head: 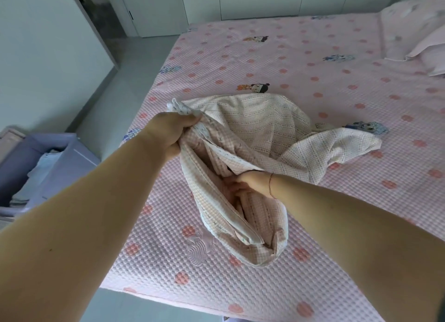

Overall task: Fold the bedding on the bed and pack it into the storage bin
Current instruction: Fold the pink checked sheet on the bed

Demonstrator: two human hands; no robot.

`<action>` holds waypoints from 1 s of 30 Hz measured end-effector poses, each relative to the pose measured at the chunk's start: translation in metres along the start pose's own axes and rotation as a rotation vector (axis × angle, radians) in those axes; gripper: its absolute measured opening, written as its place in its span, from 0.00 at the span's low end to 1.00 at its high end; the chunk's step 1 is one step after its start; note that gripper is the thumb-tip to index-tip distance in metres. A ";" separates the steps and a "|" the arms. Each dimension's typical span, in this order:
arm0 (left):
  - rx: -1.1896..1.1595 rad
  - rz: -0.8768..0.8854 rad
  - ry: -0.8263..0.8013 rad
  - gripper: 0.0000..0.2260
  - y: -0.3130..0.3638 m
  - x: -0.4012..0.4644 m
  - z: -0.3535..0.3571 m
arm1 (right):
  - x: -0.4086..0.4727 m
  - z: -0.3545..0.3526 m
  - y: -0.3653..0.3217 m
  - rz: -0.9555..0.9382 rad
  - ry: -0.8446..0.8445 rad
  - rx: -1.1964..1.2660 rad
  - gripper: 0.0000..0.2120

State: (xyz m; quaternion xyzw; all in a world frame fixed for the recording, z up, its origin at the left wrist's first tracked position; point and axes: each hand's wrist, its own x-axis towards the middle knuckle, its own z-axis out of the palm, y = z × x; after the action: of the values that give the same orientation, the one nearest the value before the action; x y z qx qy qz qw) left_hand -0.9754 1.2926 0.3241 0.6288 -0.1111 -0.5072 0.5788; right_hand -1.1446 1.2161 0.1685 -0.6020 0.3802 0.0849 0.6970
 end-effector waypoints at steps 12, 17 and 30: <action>0.081 -0.058 -0.057 0.22 -0.020 0.019 -0.050 | 0.014 -0.053 -0.008 0.112 0.216 -0.459 0.23; 0.019 -0.066 -0.076 0.25 -0.022 0.031 -0.044 | 0.008 -0.017 -0.012 -0.089 0.105 -0.915 0.10; -0.015 -0.092 -0.091 0.21 -0.021 0.049 -0.058 | 0.051 0.008 -0.021 0.280 -0.129 -1.750 0.15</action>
State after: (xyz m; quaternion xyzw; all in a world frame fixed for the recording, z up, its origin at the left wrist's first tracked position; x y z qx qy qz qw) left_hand -0.9176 1.2994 0.2707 0.6051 -0.1046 -0.5621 0.5541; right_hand -1.0939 1.2002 0.1531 -0.8611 0.2091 0.4633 -0.0097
